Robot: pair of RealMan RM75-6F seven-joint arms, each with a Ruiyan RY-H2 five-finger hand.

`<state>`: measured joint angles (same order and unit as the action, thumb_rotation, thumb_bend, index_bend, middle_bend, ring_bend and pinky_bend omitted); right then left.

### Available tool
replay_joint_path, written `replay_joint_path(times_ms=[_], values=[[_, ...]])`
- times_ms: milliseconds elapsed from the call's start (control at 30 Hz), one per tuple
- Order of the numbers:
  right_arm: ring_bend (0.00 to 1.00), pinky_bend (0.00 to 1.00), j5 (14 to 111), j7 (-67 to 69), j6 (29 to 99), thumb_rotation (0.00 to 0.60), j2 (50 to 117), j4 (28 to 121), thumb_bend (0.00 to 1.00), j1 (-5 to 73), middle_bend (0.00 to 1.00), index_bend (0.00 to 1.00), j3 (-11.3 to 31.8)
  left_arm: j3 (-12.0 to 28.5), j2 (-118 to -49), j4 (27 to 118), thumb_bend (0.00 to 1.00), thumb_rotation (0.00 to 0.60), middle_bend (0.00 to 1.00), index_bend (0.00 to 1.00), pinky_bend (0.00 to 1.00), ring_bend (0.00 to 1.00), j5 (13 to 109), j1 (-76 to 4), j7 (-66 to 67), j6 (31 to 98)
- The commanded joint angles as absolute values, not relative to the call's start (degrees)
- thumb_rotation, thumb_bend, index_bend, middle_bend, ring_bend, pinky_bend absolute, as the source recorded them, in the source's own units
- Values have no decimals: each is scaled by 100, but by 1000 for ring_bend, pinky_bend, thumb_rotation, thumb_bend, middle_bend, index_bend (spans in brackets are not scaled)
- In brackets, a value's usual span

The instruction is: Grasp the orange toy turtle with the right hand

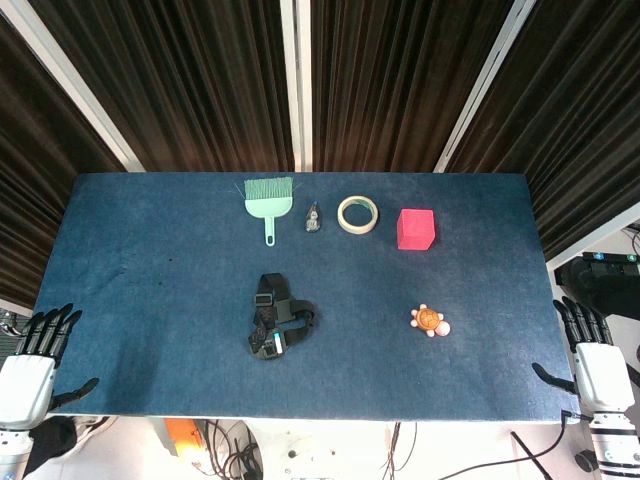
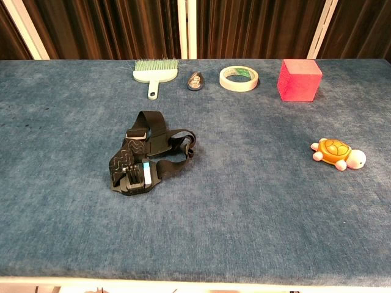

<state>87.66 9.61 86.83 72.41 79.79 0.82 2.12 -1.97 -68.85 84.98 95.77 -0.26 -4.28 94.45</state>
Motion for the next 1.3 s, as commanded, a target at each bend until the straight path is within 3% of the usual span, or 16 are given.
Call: replay_joint_path(times_ms=[33, 333, 633, 833, 1300], values=[[0, 0, 8790, 917, 8651, 600, 7240, 8006, 65, 110, 33, 0, 202, -199, -6895, 8490, 0, 600, 0, 41, 0, 0, 9577, -26, -435, 9439], [0, 0, 8931, 331, 8313, 600, 7221, 8381, 64, 449, 62, 0, 251, -202, -6898, 8463, 0, 600, 0, 41, 0, 0, 9497, -31, -485, 9346], [0, 0, 9011, -927, 7357, 600, 7182, 8918, 79, 1273, 117, 1, 449, -184, -6907, 8408, 0, 600, 0, 41, 0, 0, 9442, -88, -582, 9218], [0, 0, 8578, -1698, 6748, 600, 7447, 9132, 109, 1665, 201, 92, 588, -178, -6924, 8360, 0, 600, 0, 41, 0, 0, 9419, -115, -620, 9165], [0, 0, 7815, -2553, 6220, 600, 7939, 9106, 144, 2005, 191, 103, 522, -218, -7016, 8041, 0, 600, 0, 41, 0, 0, 9320, -60, -940, 9125]])
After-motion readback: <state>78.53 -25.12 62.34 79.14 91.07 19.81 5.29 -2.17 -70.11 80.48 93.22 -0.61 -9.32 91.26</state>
